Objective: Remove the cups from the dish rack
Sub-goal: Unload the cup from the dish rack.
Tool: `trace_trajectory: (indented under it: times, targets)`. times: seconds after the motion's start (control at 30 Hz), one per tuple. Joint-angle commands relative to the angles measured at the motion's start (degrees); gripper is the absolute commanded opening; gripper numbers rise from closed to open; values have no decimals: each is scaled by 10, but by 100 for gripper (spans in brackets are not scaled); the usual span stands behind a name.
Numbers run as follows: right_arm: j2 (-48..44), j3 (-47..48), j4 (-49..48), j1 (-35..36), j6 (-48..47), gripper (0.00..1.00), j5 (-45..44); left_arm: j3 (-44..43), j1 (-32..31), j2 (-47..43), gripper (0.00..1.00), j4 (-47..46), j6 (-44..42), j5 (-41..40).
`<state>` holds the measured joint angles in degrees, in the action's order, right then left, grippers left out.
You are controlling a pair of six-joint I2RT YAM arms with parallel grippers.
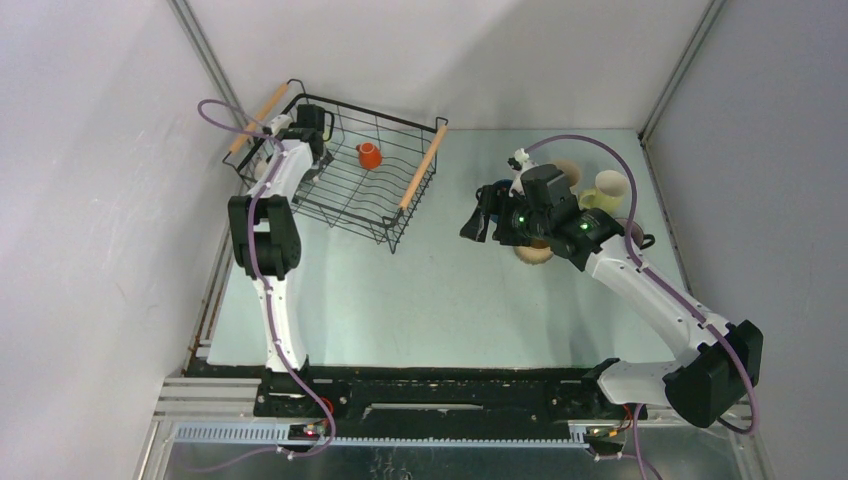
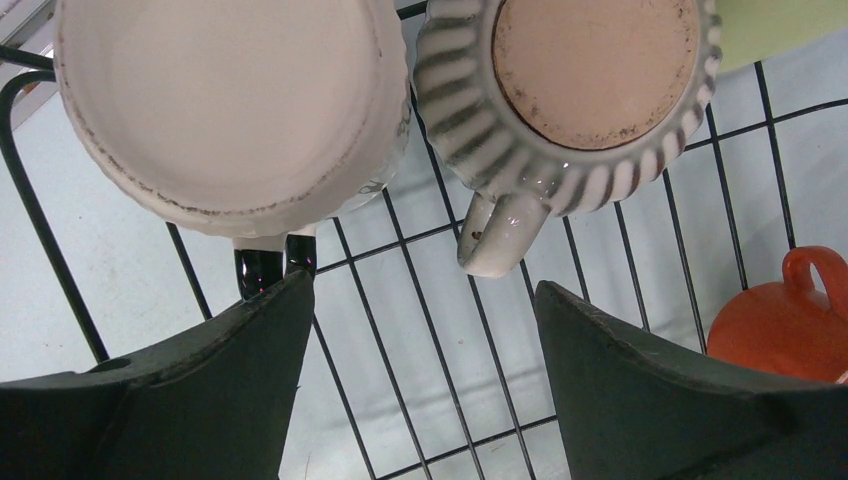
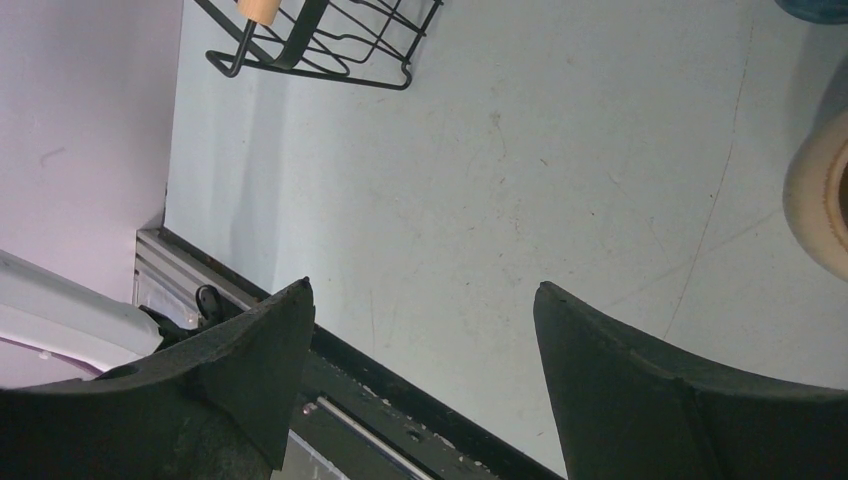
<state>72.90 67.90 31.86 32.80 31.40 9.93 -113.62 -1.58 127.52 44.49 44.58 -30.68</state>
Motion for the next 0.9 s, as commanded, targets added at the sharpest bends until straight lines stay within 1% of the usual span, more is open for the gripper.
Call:
trace_trajectory:
  times: [0.0,0.33,0.53,0.87]
  targets:
    - [2,-1,-24,6,6,88,-4,-5,-6,-37,88,-5,0,-14]
    - [-6,-1,-11,7,2,88,-11,-4,-5,-43,89,13,31,-28]
    - [-5,-1,-9,7,-3,88,-12,-6,-5,-46,93,14,42,-38]
    - [-3,-2,-10,8,-4,88,-11,-18,-5,-47,93,17,59,-41]
